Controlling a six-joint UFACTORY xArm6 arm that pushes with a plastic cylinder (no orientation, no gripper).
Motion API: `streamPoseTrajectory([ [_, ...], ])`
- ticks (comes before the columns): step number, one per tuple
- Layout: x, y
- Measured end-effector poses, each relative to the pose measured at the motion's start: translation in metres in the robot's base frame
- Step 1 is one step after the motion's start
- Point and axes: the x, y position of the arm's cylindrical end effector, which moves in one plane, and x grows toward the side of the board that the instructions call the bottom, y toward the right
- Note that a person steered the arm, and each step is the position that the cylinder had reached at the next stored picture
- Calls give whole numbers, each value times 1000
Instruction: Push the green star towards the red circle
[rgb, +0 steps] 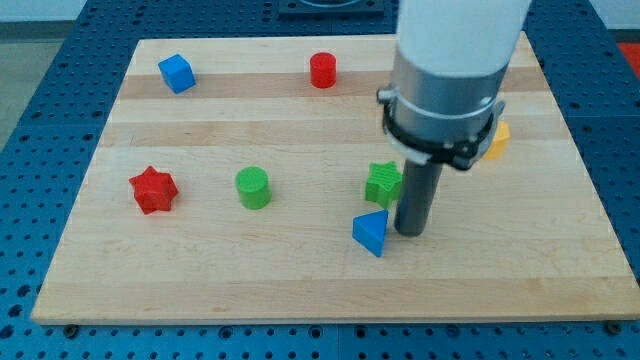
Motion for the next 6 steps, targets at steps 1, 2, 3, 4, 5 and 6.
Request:
streamPoseTrajectory([
  [1, 0, 0],
  [2, -13, 15],
  [3, -29, 15],
  [4, -29, 14],
  [5, -29, 3],
  [6, -29, -31],
])
